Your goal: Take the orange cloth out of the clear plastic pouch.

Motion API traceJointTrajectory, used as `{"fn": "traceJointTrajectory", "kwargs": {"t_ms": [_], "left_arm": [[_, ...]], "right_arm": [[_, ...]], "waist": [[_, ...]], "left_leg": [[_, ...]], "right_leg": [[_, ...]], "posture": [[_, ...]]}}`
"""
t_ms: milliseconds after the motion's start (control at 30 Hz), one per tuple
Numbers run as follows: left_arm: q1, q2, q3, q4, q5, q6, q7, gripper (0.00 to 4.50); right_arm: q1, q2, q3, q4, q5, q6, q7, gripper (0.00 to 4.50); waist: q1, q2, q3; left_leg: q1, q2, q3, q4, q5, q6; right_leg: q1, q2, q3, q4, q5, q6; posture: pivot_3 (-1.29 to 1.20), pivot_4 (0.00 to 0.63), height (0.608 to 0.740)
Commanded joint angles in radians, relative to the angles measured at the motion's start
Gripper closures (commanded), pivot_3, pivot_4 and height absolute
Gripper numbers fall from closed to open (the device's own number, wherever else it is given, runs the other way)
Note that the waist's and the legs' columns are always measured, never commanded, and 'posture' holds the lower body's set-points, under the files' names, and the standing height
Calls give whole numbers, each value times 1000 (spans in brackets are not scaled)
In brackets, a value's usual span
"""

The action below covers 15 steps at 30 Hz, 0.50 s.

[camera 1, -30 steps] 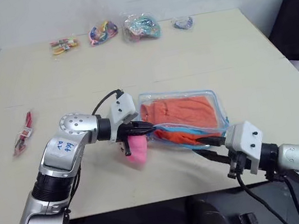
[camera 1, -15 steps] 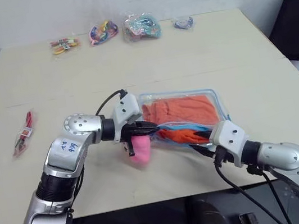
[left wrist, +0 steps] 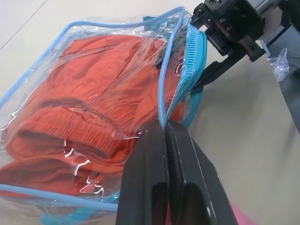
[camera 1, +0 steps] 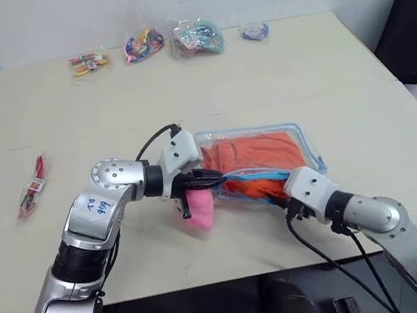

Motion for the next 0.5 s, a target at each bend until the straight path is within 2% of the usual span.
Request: {"fn": "traceJointTrajectory", "kwargs": {"t_ms": [33,67,167,300,333,500], "left_arm": [[-14,-4,3,-39,-21,-1,2,4500],[-14,-4,2,-38,-20,-2,3,4500],[-15,-6,-1,-34,-17,-7,5,4500],[-18,-11,-5,-34,-17,-10,6,4500],[-19,-13,-5,-36,-19,-8,7,4500],[-24,-18,-2,-40,-25,0,8,4500]], "right_arm": [[-4,-13,-4,-21,-40,-52,11,2222],[-2,-11,-11,-23,-46,-54,8,2222],[8,-8,-22,-25,-49,-61,17,1641],[7,-14,10,-13,-101,-84,17,256],[6,-12,16,-11,-111,-87,18,54],[-21,1,33,13,-175,-81,1,54]], "waist": [[0,0,0],[0,0,0],[0,0,0],[0,0,0],[0,0,0],[0,0,0]], "left_leg": [[0,0,0,0,0,0],[0,0,0,0,0,0],[0,0,0,0,0,0],[0,0,0,0,0,0],[0,0,0,0,0,0],[0,0,0,0,0,0]], "right_leg": [[0,0,0,0,0,0],[0,0,0,0,0,0],[0,0,0,0,0,0],[0,0,0,0,0,0],[0,0,0,0,0,0],[0,0,0,0,0,0]], "posture": [[0,150,740],[0,150,740],[0,150,740],[0,150,740],[0,150,740],[0,150,740]]}}
